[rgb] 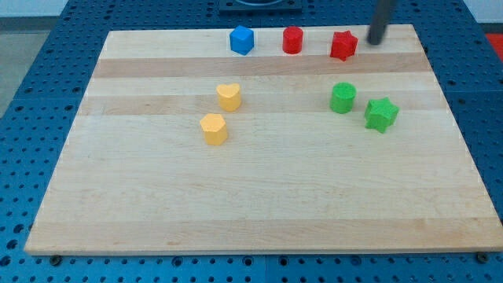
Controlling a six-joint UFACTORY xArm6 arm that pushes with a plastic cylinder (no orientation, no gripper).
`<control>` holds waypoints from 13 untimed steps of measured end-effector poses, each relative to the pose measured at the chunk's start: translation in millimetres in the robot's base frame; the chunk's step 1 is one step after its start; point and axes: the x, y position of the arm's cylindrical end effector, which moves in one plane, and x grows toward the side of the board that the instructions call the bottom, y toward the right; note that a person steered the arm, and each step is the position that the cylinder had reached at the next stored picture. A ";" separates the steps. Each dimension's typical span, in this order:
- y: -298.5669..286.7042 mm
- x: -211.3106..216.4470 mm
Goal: Slide the green blocks towards yellow blocks
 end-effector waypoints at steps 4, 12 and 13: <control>-77.2 25.2; 55.0 137.3; 55.4 137.3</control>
